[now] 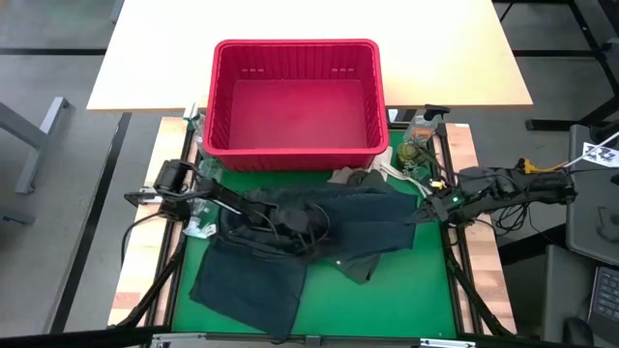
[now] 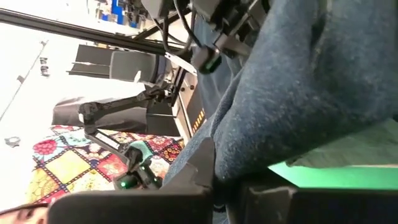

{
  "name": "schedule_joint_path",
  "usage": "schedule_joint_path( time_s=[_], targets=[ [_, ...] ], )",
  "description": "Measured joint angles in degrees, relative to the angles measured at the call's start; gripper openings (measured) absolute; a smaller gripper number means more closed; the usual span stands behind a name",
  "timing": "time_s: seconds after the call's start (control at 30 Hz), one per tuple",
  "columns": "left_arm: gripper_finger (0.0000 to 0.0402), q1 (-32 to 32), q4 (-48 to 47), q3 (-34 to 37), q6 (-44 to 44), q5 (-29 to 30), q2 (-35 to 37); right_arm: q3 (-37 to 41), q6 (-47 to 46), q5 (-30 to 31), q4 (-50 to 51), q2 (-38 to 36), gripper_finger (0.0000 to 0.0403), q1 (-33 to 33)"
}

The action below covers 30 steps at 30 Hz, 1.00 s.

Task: Fold laundry
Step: Fold the dark blue pants

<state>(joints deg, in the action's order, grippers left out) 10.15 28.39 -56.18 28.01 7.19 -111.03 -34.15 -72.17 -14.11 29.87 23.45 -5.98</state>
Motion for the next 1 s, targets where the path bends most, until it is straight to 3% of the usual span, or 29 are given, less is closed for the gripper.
schedule_joint_path(
  time_s=[0.23, 0.6, 0.77, 1.0],
  targets=[
    [0.0121, 0.0, -16.85, -6.33, -4.6, -2.06, 2.45, 0.0, -1.32, 1.49, -0.3, 0.07, 0.0007, -0.02],
    [0.0121, 0.0, -32.08, -6.7, -4.61, -1.99, 14.72, 0.0, 1.58, 9.54, -8.21, 4.21, 0.0008, -0.04],
    [0.0121, -0.03, -37.11, -6.67, -4.16, 3.84, 14.27, 0.0, 6.12, 9.25, -17.87, 10.32, 0.001, 0.01],
    [0.0121, -1.04, -36.6, -6.67, -4.17, 6.06, 8.55, -0.02, 12.2, 9.07, -32.92, 21.37, 0.001, 0.0]
  ],
)
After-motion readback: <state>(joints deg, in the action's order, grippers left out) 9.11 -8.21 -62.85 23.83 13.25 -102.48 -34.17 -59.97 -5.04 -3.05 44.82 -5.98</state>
